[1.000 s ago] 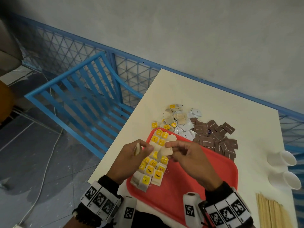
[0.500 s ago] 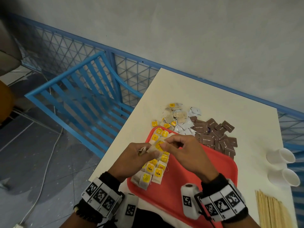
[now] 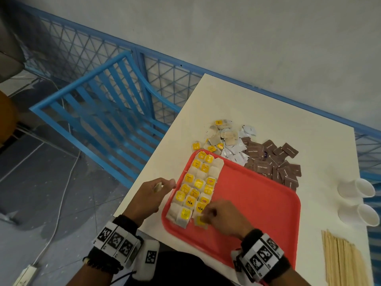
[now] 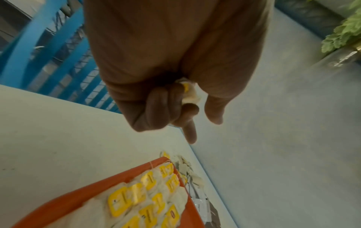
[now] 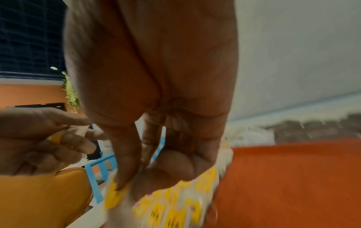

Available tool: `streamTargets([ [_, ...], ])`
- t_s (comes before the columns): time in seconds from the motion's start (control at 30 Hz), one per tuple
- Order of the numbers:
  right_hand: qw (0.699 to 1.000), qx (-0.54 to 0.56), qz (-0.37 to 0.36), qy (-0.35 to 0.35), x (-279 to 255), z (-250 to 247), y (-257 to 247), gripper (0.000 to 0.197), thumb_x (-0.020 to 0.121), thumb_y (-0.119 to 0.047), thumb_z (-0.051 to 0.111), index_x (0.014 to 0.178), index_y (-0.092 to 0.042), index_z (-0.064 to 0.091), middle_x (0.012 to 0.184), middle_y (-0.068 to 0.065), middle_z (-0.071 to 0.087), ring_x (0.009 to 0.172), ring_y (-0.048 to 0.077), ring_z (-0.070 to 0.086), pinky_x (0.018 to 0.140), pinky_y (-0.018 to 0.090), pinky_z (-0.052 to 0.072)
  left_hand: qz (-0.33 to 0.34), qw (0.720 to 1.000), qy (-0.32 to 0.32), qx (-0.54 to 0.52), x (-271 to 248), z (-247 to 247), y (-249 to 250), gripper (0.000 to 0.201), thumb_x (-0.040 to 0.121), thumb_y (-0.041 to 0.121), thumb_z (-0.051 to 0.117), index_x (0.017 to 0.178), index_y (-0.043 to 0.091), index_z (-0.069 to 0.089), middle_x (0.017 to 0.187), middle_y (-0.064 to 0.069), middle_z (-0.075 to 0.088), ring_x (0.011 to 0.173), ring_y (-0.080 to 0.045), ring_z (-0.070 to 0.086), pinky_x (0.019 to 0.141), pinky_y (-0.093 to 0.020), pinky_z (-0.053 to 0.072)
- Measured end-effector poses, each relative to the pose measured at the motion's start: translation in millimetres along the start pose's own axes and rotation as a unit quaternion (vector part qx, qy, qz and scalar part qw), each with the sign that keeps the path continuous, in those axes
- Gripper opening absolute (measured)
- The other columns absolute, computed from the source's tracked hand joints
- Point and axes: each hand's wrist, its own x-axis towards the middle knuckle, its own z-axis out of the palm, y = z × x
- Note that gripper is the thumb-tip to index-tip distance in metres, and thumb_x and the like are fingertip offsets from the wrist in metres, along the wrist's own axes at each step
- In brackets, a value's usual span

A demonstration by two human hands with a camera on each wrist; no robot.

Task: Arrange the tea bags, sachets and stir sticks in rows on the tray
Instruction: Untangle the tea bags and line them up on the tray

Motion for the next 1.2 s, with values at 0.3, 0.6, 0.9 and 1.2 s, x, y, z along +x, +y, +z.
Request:
streamTargets([
  [0.3, 0.995, -0.01, 0.089, 0.032, 29.2, 46.0, 27.2, 0.027, 0.083, -0.016, 0.072, 0.068, -0.028, 0.054, 0.074, -0.008, 0.06, 0.073, 0.01, 0.056, 0.052, 0.01, 0.034, -0.025, 1.0, -0.006, -0.013, -0.8, -5.3, -14.7, 0.031, 0.096, 0.047, 0.057, 0.087, 0.023, 0.075, 0.052, 0.013, 0.042, 0.049, -0.005, 0.029, 0.045, -0.02, 0.029],
  [0.6, 0.984, 0.049, 0.149, 0.08, 27.8, 54.7, 29.3, 0.034, 0.075, -0.026, 0.079, 0.073, -0.023, 0.045, 0.084, -0.001, 0.06, 0.076, 0.015, 0.052, 0.058, 0.025, 0.036, -0.081, 0.97, -0.07, -0.216, 5.3, 3.3, -7.6, 0.078, 0.091, 0.072, 0.025, 0.098, 0.011, 0.072, 0.059, -0.004, 0.031, 0.048, -0.013, 0.018, 0.049, -0.026, 0.015],
  [0.9, 0.97, 0.15, -0.07, 0.18, 2.1, -13.6, -65.1, 0.017, 0.084, -0.037, 0.074, 0.084, -0.021, 0.067, 0.065, -0.01, 0.053, 0.056, 0.002, 0.048, 0.054, 0.014, 0.036, -0.105, 0.929, -0.169, -0.313, 10.6, 19.8, 5.1, 0.098, 0.078, 0.086, 0.007, 0.129, 0.022, 0.062, 0.059, -0.004, 0.044, 0.047, -0.011, 0.024, 0.051, -0.027, 0.012],
  [1.2, 0.956, 0.215, -0.064, 0.189, 5.4, -26.9, -65.7, 0.019, 0.09, -0.018, 0.069, 0.071, -0.012, 0.069, 0.059, -0.007, 0.059, 0.053, 0.004, 0.046, 0.053, 0.022, 0.037, 0.016, 0.968, -0.154, -0.2, 5.2, 22.7, 14.9, 0.044, 0.091, 0.048, 0.061, 0.104, 0.007, 0.064, 0.077, -0.008, 0.061, 0.054, -0.016, 0.047, 0.052, -0.027, 0.038],
])
